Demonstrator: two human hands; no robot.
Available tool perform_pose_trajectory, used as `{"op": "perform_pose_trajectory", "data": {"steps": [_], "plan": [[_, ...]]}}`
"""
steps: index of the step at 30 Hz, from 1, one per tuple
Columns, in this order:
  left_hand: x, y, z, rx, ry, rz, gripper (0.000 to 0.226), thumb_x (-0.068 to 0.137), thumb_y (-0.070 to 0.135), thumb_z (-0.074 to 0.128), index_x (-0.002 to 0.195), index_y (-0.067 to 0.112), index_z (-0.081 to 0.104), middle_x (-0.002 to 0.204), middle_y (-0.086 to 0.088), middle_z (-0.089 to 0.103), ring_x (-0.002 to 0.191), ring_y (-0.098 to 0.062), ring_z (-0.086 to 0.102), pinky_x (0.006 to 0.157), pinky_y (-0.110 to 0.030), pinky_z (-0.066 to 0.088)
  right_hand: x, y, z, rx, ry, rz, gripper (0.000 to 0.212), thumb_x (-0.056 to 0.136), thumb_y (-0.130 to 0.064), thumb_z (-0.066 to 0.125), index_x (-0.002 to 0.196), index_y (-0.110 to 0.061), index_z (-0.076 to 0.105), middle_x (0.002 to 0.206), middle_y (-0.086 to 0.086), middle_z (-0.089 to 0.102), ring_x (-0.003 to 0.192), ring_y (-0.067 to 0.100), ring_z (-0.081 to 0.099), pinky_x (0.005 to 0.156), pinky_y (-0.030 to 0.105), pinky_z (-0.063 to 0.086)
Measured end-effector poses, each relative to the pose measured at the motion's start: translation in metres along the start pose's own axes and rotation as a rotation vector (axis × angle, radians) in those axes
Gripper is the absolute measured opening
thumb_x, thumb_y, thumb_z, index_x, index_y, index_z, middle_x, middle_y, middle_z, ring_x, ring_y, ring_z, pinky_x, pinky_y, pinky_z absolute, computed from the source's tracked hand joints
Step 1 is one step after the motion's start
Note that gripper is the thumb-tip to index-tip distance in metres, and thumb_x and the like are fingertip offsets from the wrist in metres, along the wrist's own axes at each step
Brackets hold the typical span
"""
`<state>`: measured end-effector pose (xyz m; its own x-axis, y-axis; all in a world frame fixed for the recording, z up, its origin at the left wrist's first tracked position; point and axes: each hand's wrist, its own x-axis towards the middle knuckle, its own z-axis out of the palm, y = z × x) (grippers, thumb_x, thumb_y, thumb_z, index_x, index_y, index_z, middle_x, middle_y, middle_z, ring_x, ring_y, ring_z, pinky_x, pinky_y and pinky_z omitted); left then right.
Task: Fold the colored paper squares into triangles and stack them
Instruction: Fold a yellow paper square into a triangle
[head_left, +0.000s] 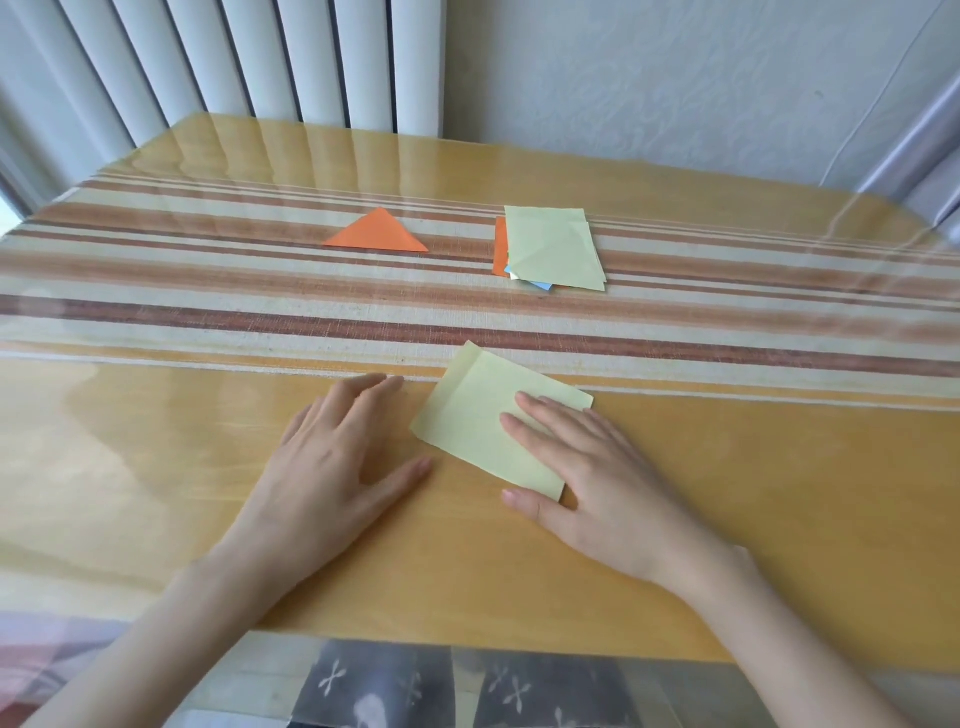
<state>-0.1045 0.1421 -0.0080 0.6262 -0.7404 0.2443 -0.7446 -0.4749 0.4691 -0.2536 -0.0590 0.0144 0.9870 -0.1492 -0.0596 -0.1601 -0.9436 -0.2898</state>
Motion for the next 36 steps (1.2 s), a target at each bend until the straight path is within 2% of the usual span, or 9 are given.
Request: {"op": "perform_pose_trajectory", "data": {"steps": [6,9,12,15,19,23,26,32,36], "plan": [[0.008,0.008,0.006,-0.054,0.062,-0.136,0.064,0.075,0.073,0.034,0.111,0.031,0.067,0.123,0.013,0.054,0.114,-0.008,0.040,0.097,-0.027,0.022,0.000,-0.001,0.004,-0.048,0.039,-0.010,0.077,0.085,-0.072,0.005,0.150,-0.035,0.022,0.159,-0.015,0.011,0.139,-0.002,0.000,0.107,0.013,-0.010],[0.011,0.010,0.011,-0.032,0.081,-0.113,0.060,0.076,0.065,0.039,0.117,0.029,0.064,0.128,0.009,0.052,0.117,-0.013,0.042,0.097,-0.028,0.022,0.000,0.004,0.005,-0.008,0.041,-0.016,0.074,0.085,-0.071,0.011,0.150,-0.037,0.023,0.158,-0.018,0.011,0.139,-0.004,0.001,0.111,0.015,-0.004],[0.016,0.010,0.013,-0.045,0.043,0.037,0.046,0.087,0.042,0.050,0.130,0.027,0.056,0.140,0.008,0.049,0.132,-0.020,0.040,0.101,-0.038,0.032,0.000,0.008,0.005,0.063,0.020,-0.009,0.077,0.080,-0.075,0.021,0.148,-0.041,0.023,0.157,-0.024,0.008,0.138,-0.009,-0.001,0.113,0.018,0.005],[0.017,0.008,0.017,-0.023,-0.014,0.215,0.037,0.092,0.031,0.041,0.116,0.024,0.067,0.129,0.011,0.061,0.128,-0.015,0.048,0.102,-0.048,0.040,0.002,0.007,0.006,0.096,0.071,-0.020,0.079,0.077,-0.076,0.022,0.146,-0.041,0.029,0.155,-0.025,0.014,0.137,-0.008,0.005,0.111,0.016,0.006],[0.015,0.010,0.015,-0.076,-0.058,0.194,0.049,0.087,0.056,0.045,0.113,0.022,0.070,0.124,0.013,0.064,0.120,-0.008,0.055,0.100,-0.039,0.044,0.004,0.008,0.010,0.072,0.134,-0.035,0.073,0.081,-0.071,0.027,0.143,-0.035,0.040,0.153,-0.018,0.027,0.137,-0.002,0.016,0.110,0.015,0.010],[0.018,0.011,0.014,-0.114,-0.054,0.175,0.057,0.079,0.067,0.048,0.108,0.023,0.071,0.120,0.016,0.062,0.113,-0.005,0.053,0.097,-0.032,0.041,0.009,0.005,0.017,-0.065,0.466,-0.164,0.044,0.090,-0.044,0.048,0.110,-0.011,0.070,0.119,0.005,0.067,0.108,0.021,0.060,0.094,0.035,0.045],[0.018,0.011,0.016,-0.055,-0.012,0.189,0.045,0.083,0.059,0.047,0.096,0.024,0.072,0.115,0.016,0.067,0.110,-0.005,0.055,0.094,-0.030,0.042,0.015,0.006,0.017,-0.063,0.584,-0.248,0.035,0.091,-0.038,0.054,0.091,-0.008,0.071,0.096,0.003,0.071,0.086,0.021,0.066,0.077,0.037,0.050],[0.020,0.012,0.017,-0.017,0.088,0.189,0.034,0.092,0.045,0.042,0.086,0.024,0.068,0.105,0.018,0.070,0.099,-0.008,0.060,0.084,-0.027,0.047,0.010,0.029,0.001,0.294,0.394,-0.230,0.054,0.083,-0.056,0.057,0.110,-0.011,0.067,0.108,-0.006,0.068,0.103,0.005,0.059,0.092,0.019,0.043],[0.019,0.012,0.016,-0.103,0.085,0.174,0.031,0.091,0.044,0.044,0.087,0.025,0.068,0.106,0.020,0.068,0.103,-0.004,0.057,0.081,-0.032,0.053,0.023,0.045,-0.008,0.483,0.313,-0.094,0.015,0.085,-0.022,0.071,0.097,-0.013,0.072,0.095,-0.011,0.066,0.095,0.003,0.059,0.087,0.020,0.043]]}}
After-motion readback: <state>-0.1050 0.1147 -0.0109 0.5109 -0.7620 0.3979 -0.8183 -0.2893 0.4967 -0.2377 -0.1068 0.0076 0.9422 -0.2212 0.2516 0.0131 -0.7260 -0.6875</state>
